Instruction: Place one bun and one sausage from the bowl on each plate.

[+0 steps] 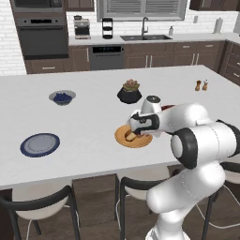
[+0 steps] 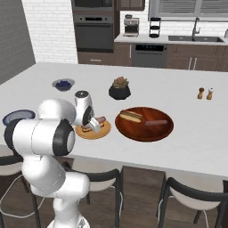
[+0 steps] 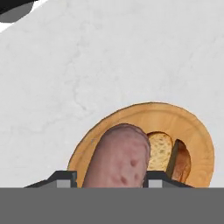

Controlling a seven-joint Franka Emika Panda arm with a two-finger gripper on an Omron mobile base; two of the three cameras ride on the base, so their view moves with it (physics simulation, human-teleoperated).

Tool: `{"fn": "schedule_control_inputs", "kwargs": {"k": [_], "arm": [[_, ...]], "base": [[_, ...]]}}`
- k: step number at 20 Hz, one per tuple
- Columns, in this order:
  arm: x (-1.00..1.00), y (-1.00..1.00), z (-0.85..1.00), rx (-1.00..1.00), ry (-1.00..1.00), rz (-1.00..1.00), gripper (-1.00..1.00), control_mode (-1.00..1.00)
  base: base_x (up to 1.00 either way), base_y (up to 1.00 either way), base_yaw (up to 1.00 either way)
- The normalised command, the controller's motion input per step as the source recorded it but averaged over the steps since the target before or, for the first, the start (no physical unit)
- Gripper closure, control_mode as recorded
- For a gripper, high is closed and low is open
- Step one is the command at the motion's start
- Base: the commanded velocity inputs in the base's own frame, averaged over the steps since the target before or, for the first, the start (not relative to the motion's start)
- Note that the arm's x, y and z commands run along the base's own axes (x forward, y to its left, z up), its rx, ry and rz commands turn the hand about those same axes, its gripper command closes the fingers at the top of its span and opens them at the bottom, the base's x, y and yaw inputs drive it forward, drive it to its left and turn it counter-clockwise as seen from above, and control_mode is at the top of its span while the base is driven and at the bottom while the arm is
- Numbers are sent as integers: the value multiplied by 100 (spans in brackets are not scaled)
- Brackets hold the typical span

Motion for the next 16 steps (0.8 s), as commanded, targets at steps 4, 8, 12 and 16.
{"fn": "schedule_control_inputs", "kwargs": {"k": [4,8,12,16], "arm": [[42,3,-68,0,2,0,100,-100],[18,0,-38,0,0,0,100,-100],[29,0,-29,0,0,0,100,-100],[38,3,-24,0,0,0,100,-100]], "base": [[0,0,0],[0,0,0],[0,0,0],[0,0,0]]}}
